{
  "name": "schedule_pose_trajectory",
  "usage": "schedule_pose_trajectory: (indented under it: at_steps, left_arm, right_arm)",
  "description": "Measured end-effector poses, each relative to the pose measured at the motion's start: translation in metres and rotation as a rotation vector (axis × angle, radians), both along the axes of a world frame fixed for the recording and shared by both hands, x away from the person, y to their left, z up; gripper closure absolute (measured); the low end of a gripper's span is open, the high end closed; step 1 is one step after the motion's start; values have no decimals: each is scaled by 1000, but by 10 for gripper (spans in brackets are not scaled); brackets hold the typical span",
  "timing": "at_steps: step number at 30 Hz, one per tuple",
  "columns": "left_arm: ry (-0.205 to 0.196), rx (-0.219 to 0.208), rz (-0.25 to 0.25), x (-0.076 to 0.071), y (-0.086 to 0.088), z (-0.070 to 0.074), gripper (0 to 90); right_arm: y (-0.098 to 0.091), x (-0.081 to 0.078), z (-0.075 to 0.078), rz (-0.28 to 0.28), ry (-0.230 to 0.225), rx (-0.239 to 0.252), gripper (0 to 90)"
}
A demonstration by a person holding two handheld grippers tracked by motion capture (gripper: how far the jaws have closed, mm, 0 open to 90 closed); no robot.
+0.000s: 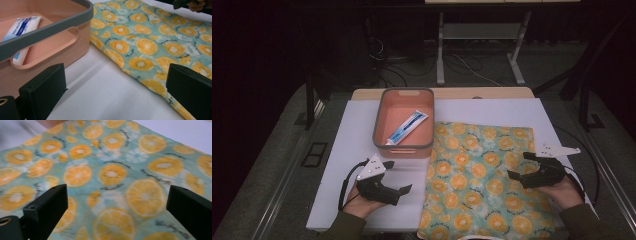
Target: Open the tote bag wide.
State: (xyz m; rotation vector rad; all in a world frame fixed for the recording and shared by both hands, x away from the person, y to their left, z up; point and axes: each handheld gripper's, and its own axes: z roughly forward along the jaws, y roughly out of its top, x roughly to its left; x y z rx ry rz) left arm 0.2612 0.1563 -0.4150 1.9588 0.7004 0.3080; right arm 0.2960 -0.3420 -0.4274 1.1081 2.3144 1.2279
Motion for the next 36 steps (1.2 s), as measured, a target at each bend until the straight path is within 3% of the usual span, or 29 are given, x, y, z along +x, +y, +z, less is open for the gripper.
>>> schedule_pose_trajectory:
  at_steps: [7, 13, 20, 24, 26, 31, 34, 36]
  left_arm:
    - [7, 13, -3, 1, -1, -2, 15]
    - [10, 18, -5, 1, -2, -2, 15]
    - [15, 24, -11, 1, -2, -3, 16]
    - [13, 26, -10, 1, -3, -4, 16]
    - [13, 27, -10, 1, -3, -4, 17]
    - [14, 29, -10, 1, -3, -4, 21]
    - [14, 30, -11, 1, -4, -4, 23]
    - [13, 29, -11, 1, -4, -4, 24]
  right_arm:
    - [-13, 18, -9, -72, 27, -84, 36]
    - [-26, 30, -15, -128, 47, -115, 36]
    - [-33, 41, -26, -158, 116, -157, 59]
    - [-30, 39, -28, -128, 128, -185, 184]
    - [-28, 38, -26, -120, 124, -184, 289]
    - [-27, 35, -22, -85, 122, -174, 698]
    - [-27, 37, -21, -69, 136, -161, 857]
    - [-27, 40, -21, -64, 141, -153, 892]
